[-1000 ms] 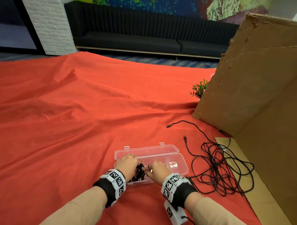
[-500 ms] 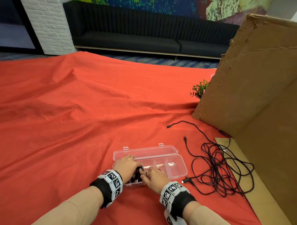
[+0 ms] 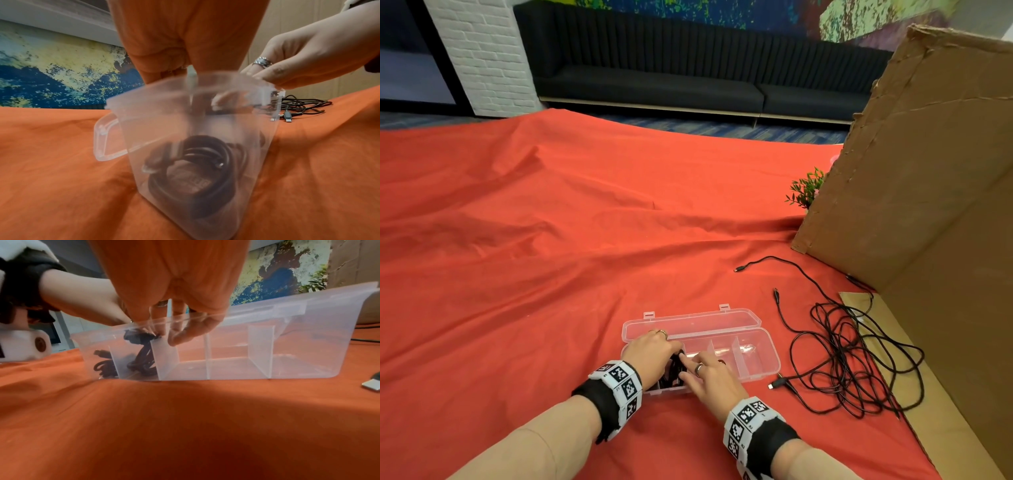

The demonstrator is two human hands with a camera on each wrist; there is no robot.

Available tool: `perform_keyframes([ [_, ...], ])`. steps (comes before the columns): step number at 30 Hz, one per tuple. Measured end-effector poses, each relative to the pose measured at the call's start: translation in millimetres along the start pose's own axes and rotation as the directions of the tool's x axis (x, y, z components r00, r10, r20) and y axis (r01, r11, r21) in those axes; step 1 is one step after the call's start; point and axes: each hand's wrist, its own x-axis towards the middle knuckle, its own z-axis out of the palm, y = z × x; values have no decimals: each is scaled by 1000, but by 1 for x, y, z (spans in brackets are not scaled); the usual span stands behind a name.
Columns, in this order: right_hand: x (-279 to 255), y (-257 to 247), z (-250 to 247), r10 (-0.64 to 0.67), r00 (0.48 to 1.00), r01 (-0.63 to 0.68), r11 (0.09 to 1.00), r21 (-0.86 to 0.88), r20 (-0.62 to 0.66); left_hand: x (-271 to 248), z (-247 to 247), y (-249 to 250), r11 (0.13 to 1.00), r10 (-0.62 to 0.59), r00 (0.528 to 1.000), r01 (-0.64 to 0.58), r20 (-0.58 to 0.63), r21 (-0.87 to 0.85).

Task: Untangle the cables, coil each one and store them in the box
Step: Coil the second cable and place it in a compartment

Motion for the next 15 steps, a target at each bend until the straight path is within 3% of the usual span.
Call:
perform_keyframes([
  [8,9,-10,-5,-4,996,16,990,-139,88,-2,-11,7,995,4,1000,-6,24,104],
  [15,19,-12,-16,124,968,-128,992,3,218,-2,-11,3,999,-30,999,29,37,25],
])
